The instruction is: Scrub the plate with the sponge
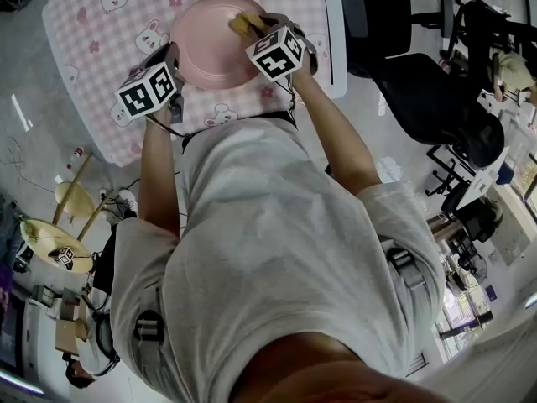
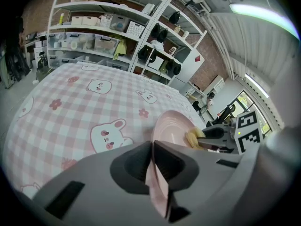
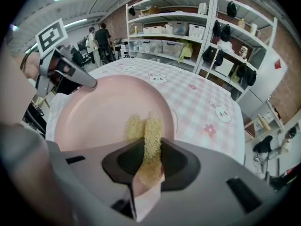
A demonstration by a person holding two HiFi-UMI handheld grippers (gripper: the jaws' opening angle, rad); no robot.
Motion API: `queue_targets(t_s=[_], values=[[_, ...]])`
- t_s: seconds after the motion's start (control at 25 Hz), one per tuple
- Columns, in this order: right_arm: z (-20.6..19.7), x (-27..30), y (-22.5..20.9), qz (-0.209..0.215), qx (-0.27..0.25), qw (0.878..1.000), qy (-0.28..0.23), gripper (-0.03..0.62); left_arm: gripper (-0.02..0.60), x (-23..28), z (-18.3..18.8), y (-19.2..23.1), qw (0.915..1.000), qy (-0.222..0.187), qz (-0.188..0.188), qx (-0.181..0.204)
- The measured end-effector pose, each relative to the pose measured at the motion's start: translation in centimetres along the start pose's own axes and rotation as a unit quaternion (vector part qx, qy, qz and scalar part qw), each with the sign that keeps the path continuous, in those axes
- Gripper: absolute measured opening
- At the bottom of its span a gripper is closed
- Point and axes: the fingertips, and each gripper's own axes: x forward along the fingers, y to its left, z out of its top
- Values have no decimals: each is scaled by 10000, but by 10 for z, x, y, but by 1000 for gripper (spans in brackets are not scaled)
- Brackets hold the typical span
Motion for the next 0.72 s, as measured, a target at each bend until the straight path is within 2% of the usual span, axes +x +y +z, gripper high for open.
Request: queue_targets(t_s=[0.2,0.4,0.72], values=[[28,13,-16,-194,-89,9997,-122,95,37,3,-2,-1,10000,-9,-47,54],[52,21,-6,-224,-440,9984,-263,94,37,2,-2,-1,10000,-45,-44,-24],[71,19,42,297,-925,9939,-522,93,37,6,-3,0,9998,26,-40,-167]])
